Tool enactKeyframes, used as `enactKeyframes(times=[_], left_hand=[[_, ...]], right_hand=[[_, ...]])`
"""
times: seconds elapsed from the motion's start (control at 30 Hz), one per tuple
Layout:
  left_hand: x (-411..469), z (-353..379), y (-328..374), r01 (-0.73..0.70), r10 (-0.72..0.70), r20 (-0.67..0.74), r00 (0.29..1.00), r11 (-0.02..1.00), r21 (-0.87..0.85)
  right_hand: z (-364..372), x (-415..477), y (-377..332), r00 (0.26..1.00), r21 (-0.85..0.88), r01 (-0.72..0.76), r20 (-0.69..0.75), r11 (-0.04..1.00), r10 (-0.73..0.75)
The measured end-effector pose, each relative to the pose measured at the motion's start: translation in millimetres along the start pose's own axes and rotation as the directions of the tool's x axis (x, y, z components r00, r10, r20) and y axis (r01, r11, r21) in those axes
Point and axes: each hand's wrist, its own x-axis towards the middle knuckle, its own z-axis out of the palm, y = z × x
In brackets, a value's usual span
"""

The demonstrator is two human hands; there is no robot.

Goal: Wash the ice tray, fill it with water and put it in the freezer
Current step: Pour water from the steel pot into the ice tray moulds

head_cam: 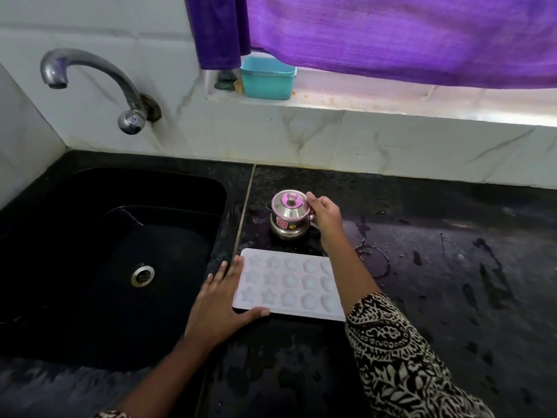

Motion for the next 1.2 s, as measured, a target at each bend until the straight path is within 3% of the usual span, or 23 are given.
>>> enactKeyframes(times=[0.43,0.57,0.77,1.03,1.2], left_hand=[[-1.4,-1.0,3.1,0.020,-0.020,0.006,1.000,1.000,0.018],[-1.3,-1.6,3.9,0.019,-0.020,0.007,1.000,1.000,0.020],[-1.3,-2.5,4.7,0.023,-0.024,0.013,1.000,0.999,0.031],[-1.8,-2.2,3.7,0.021,-0.022,0.022,1.000,1.000,0.019],[-1.8,-3.8,4.1,0.015,-0.015,0.021,1.000,1.000,0.015]], right_hand=[[14.0,-4.9,13.0,0.977,0.160,0.119,-0.194,0.980,-0.087],[15.0,-4.0,12.4,0.989,0.289,0.100,-0.130,0.952,-0.064],[24.1,-2.5,8.2,0.995,0.565,0.088,-0.088,0.821,-0.047],[16.1,-6.5,3.6,0.993,0.624,0.119,-0.082,0.772,-0.087],[7.1,-19.3,-6.0,0.989,0.585,0.148,-0.106,0.798,-0.106]])
